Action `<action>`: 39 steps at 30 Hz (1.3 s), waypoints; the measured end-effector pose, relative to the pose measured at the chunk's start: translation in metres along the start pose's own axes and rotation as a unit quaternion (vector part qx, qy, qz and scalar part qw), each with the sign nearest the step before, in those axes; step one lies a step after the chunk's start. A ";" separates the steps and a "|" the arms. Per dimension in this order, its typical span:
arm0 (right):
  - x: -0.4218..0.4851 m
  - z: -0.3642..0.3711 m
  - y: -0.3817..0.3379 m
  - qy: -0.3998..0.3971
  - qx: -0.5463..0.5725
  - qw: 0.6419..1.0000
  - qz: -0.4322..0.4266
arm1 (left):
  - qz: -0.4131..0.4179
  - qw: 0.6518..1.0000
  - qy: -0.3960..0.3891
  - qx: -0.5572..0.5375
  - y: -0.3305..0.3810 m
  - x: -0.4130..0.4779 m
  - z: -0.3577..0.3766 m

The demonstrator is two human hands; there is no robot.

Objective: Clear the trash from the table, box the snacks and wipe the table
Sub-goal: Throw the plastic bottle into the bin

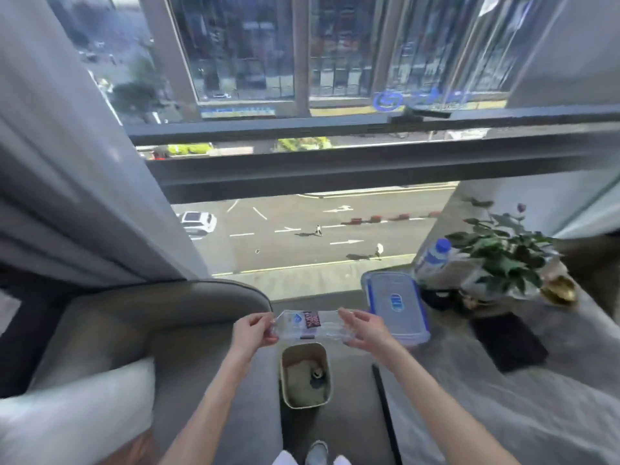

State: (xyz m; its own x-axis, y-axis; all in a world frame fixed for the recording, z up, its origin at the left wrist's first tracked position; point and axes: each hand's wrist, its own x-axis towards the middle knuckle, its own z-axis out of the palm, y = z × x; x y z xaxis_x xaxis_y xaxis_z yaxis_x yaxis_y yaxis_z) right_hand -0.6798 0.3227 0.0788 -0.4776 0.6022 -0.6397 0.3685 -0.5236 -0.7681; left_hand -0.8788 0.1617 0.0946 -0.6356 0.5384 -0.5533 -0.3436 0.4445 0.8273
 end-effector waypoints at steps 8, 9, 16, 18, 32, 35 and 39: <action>0.065 0.035 0.042 0.032 -0.020 0.995 0.089 | -0.084 0.995 0.041 -0.023 -0.049 0.076 0.002; 0.079 0.037 0.053 0.037 -0.033 0.993 0.105 | -0.108 0.993 0.047 -0.032 -0.066 0.092 0.003; 0.216 0.036 0.173 0.066 -0.024 0.977 0.203 | -0.252 0.965 0.042 -0.056 -0.209 0.214 0.031; 0.260 0.034 0.224 0.082 -0.005 0.968 0.237 | -0.263 0.962 0.052 -0.049 -0.256 0.254 0.041; 0.442 0.054 0.494 0.159 0.220 0.899 0.345 | -0.145 0.966 0.005 0.212 -0.478 0.467 0.134; 0.453 0.059 0.499 0.153 0.200 0.893 0.372 | -0.155 0.955 -0.010 0.252 -0.497 0.480 0.127; 0.444 0.062 0.481 0.149 0.148 0.895 0.393 | -0.130 0.945 -0.052 0.297 -0.492 0.461 0.114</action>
State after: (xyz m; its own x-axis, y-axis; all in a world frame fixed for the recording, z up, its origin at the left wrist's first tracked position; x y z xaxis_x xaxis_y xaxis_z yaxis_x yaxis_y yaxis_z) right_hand -0.7641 0.3008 -0.5728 0.0867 0.0896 -0.9922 0.2492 -0.9662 -0.0655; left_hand -0.9239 0.2732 -0.5792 -0.5016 0.4088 -0.7624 -0.0113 0.8782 0.4782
